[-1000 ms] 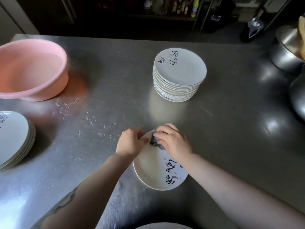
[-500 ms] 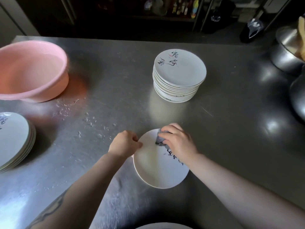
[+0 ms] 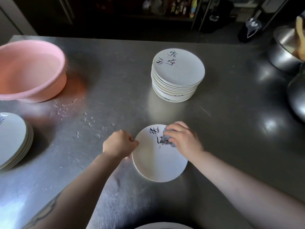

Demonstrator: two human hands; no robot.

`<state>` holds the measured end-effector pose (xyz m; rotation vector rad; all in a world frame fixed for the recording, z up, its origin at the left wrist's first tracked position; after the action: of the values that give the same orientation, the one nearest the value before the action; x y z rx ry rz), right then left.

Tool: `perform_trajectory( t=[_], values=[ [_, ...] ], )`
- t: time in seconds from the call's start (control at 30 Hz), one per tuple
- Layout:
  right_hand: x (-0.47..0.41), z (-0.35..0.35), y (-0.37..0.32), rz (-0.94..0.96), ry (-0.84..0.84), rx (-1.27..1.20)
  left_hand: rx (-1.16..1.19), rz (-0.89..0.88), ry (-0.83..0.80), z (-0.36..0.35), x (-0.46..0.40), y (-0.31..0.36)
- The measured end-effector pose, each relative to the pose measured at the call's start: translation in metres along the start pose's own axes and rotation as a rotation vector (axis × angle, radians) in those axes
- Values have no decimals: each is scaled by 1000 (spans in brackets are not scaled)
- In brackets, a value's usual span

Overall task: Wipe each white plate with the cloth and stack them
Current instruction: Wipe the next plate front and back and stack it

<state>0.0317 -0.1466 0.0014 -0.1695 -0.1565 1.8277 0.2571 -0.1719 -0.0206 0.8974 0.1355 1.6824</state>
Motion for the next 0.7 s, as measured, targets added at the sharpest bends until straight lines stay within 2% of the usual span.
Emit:
perform_trajectory(
  t=[0.1,0.2,0.37,0.53,0.7],
  values=[
    [-6,0,-8,23,14,-25,-63,-91,83,-1,-2,15],
    [-15,-4,-22,66,-22,-54,-11,-150,127,-5,-7,30],
    [-12,-4,-9,29,-25,-3,171,-19,45,-7,-11,12],
    [8,1,6,-49,-89,96,291,13,83,-11,-1,6],
    [46,2,-2,-137,-124,74,422,24,120,-16,10,1]
  ],
)
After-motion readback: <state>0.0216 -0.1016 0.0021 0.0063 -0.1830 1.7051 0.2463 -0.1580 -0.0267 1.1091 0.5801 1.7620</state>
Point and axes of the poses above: each hand's wrist, its own x-axis away from the middle knuckle, its own z-axis out of the back of the hand, y = z × x, the point moved 3 cm from there along -x, towards the middle knuckle, and after that the axes turned 14 degrees about x, right-handed, at the moved point
